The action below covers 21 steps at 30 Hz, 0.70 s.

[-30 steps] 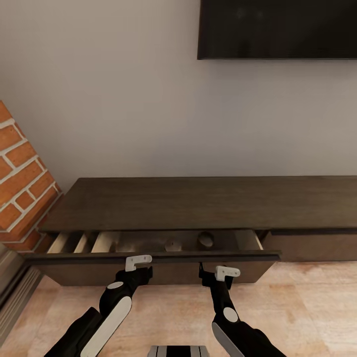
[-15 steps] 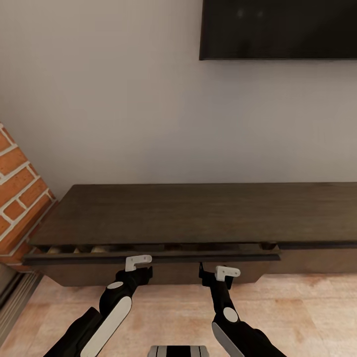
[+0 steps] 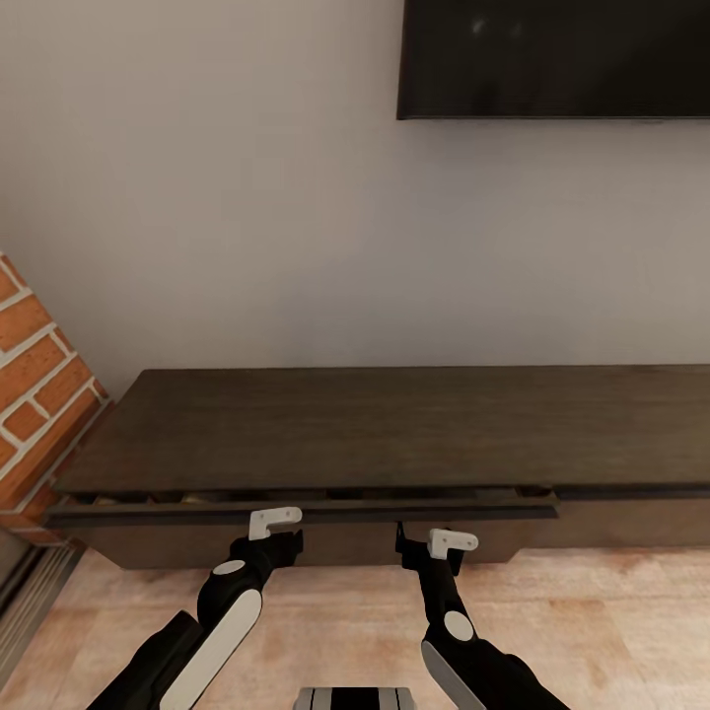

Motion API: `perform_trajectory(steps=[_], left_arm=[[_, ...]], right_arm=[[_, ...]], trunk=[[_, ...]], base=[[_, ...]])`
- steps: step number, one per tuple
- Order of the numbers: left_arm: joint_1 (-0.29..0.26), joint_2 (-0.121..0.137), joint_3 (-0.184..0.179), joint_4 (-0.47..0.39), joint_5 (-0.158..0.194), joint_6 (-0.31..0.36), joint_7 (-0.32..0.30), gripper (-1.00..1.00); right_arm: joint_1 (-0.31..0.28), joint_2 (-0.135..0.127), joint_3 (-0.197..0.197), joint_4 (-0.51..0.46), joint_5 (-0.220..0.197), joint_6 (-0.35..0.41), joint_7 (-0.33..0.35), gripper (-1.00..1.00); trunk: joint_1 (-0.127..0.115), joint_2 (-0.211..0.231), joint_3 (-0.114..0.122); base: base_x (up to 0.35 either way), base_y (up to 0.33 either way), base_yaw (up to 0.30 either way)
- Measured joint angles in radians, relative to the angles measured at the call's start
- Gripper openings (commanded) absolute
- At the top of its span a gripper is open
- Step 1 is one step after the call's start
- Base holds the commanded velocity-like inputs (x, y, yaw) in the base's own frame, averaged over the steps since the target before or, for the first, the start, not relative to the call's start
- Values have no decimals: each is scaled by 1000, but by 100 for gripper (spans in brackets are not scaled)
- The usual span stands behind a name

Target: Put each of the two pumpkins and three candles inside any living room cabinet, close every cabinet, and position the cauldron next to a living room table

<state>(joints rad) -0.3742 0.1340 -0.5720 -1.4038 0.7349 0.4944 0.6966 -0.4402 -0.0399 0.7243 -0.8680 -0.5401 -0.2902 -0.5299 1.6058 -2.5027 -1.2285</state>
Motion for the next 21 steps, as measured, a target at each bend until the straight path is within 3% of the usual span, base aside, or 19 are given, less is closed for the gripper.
perform_trajectory(steps=[21], left_arm=[[0, -1, 0, 0, 1, 0, 0, 100]], right_arm=[[0, 0, 0, 1, 0, 0, 0, 100]], trunk=[[0, 0, 0]], base=[[42, 0, 0]])
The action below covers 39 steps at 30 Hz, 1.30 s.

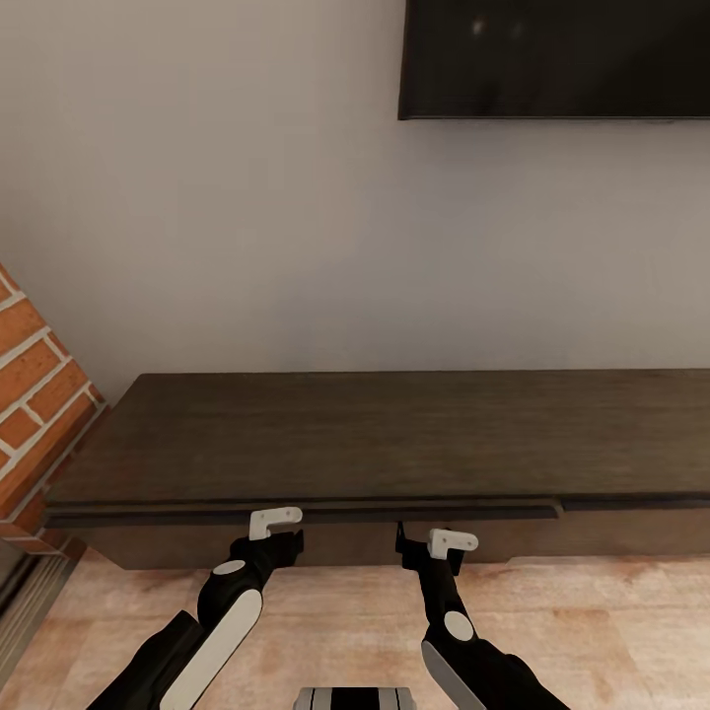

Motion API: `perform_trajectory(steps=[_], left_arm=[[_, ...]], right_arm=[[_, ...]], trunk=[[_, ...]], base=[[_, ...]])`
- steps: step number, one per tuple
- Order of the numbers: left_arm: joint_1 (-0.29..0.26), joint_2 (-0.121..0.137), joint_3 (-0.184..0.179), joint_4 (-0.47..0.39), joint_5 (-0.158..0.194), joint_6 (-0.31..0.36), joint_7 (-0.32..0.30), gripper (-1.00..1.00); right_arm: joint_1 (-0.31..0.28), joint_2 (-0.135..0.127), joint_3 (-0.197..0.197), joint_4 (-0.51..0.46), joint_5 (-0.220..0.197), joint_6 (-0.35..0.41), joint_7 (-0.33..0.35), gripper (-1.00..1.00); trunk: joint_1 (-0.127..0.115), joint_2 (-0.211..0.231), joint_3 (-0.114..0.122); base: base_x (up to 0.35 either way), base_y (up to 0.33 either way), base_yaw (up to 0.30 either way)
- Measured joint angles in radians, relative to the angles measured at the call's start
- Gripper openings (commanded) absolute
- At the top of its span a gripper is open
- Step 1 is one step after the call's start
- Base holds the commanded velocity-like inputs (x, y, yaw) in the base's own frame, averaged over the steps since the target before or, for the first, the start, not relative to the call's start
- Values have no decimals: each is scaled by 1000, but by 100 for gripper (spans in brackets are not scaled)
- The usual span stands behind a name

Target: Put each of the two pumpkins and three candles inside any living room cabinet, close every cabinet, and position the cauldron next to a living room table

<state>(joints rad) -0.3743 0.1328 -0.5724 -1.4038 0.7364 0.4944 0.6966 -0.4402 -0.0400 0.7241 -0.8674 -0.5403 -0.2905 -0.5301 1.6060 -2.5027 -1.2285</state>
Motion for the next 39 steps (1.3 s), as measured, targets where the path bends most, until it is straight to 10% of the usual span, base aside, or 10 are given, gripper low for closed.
perform_trajectory(steps=[31, 39], left_arm=[[0, 1, 7, -2, 2, 12, 3, 100], [0, -4, 49, -67, 8, 214, 9, 100]], right_arm=[[0, -1, -3, 0, -9, 10, 1, 100], [0, -27, -3, -25, -178, 100, 7, 100]], trunk=[[0, 0, 0], [-1, 0, 8]], base=[[-184, 0, 0], [-2, 0, 0]])
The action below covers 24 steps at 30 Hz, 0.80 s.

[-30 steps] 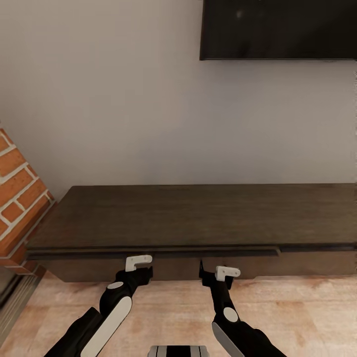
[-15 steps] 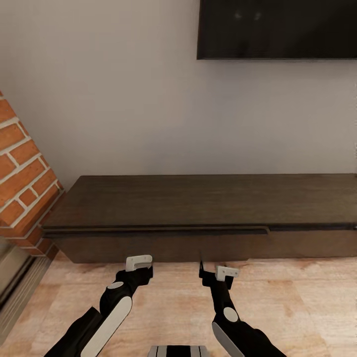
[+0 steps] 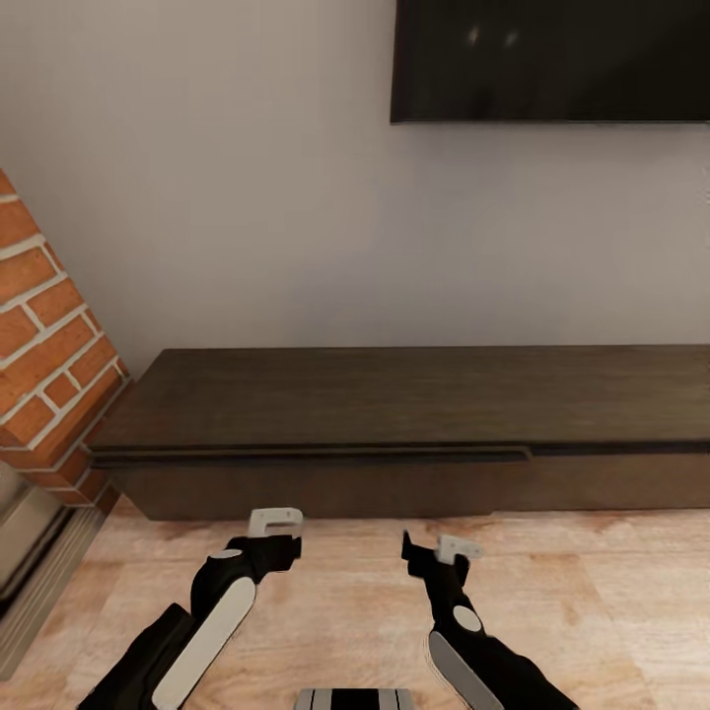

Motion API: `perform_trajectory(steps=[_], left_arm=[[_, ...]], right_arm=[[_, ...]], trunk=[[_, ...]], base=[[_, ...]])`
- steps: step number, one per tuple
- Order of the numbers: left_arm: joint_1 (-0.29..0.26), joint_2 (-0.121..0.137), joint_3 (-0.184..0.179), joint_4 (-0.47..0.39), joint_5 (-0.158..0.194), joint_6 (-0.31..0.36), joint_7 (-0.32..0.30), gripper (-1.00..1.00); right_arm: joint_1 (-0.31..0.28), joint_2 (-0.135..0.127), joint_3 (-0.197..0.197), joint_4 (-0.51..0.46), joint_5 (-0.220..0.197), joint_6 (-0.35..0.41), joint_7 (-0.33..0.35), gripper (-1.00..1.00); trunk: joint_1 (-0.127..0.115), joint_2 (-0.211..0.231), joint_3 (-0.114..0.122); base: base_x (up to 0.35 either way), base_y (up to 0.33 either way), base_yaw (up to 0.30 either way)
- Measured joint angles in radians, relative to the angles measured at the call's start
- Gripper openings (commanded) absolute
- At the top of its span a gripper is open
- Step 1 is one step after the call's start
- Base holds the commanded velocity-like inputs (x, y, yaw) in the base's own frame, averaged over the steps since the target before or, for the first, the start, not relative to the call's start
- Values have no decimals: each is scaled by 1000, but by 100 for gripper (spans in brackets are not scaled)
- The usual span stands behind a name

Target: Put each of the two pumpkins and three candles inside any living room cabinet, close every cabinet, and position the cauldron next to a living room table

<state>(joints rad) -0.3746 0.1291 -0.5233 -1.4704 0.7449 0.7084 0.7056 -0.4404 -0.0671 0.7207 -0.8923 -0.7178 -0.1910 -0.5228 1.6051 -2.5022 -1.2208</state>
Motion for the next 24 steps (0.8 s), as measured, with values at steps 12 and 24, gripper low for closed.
perform_trajectory(steps=[12, 24], left_arm=[[0, -4, 55, -7, 97, 149, 4, 100], [0, -5, 107, 1, 107, 159, 5, 100]], right_arm=[[0, -51, -1, -35, -38, 122, 98, 100], [0, -51, -30, -20, -129, 347, 253, 100]], trunk=[[-9, 9, 46], [-55, 93, 83]], base=[[0, 0, 0], [-85, 0, 0]])
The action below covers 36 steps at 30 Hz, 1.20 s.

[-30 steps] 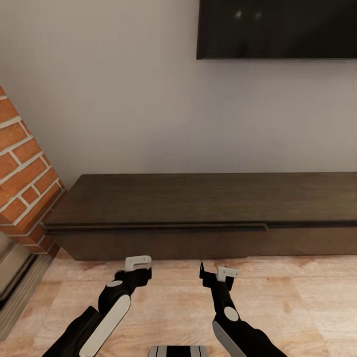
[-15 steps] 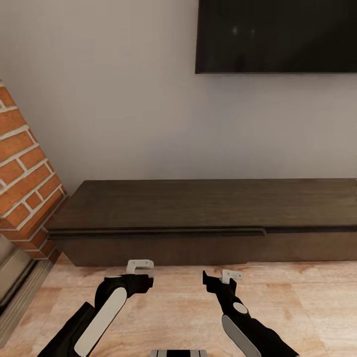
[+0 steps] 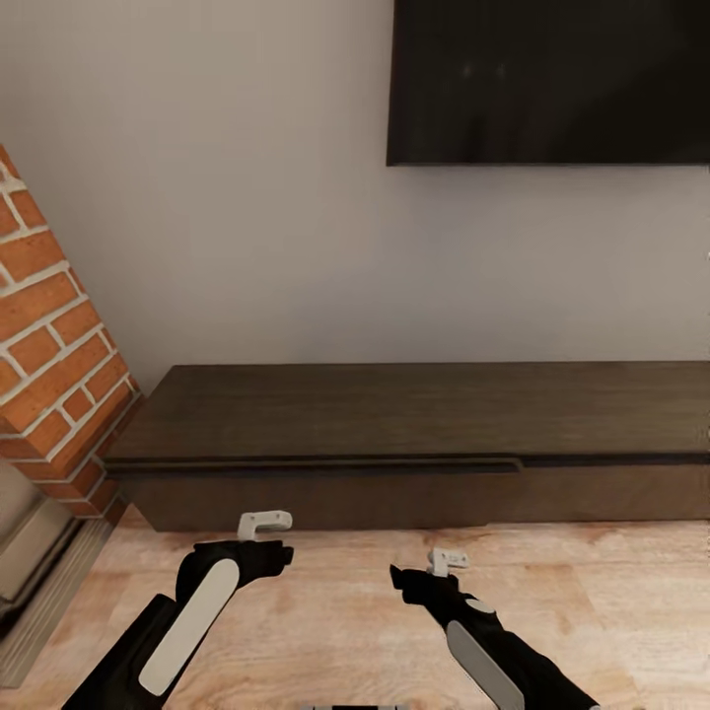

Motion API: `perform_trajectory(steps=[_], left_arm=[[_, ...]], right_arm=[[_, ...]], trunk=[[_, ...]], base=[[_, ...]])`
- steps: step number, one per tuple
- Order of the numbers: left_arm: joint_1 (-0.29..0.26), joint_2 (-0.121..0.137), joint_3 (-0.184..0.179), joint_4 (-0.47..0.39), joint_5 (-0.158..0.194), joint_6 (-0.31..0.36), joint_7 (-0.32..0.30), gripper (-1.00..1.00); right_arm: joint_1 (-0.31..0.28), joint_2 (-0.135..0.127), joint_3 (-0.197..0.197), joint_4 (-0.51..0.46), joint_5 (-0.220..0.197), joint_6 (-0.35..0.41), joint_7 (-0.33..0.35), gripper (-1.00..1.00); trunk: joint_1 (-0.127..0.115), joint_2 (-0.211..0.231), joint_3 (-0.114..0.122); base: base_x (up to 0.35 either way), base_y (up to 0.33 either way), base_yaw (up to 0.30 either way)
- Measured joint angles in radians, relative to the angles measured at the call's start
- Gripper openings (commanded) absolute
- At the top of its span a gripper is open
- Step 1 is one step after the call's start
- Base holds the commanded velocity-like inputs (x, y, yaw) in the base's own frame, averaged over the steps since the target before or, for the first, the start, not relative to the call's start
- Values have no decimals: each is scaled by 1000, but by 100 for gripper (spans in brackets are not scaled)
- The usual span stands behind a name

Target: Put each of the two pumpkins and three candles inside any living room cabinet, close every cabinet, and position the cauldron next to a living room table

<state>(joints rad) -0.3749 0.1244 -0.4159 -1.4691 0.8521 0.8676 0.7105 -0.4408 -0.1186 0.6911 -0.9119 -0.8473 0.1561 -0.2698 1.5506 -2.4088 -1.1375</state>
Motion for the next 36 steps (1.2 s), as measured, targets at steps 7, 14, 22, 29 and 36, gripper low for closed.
perform_trajectory(steps=[7, 14, 22, 29, 36], left_arm=[[0, -2, 25, 1, 1, 30, 0, 100], [-1, -24, 27, 36, -2, 68, 2, 100], [-10, -42, 52, 161, -8, 70, 6, 100], [-15, -43, 63, 252, -9, 68, 7, 100], [-15, -43, 64, 261, -9, 67, 8, 100]], right_arm=[[0, -1, -87, 9, 4, 4, 126, 100], [0, 1, -92, 9, 14, 3, 139, 100], [0, 1, -94, 16, 13, 0, 140, 100], [0, 3, -97, 76, 12, 1, 139, 100], [0, 6, -98, 87, 14, 5, 141, 100]], trunk=[[-27, 49, 22], [-54, 98, 44], [-84, 154, 69], [-111, 203, 91], [-138, 252, 113]], base=[[-11, 0, 0], [0, 0, 0], [0, 0, 0], [0, 0, 0], [0, 0, 0]])
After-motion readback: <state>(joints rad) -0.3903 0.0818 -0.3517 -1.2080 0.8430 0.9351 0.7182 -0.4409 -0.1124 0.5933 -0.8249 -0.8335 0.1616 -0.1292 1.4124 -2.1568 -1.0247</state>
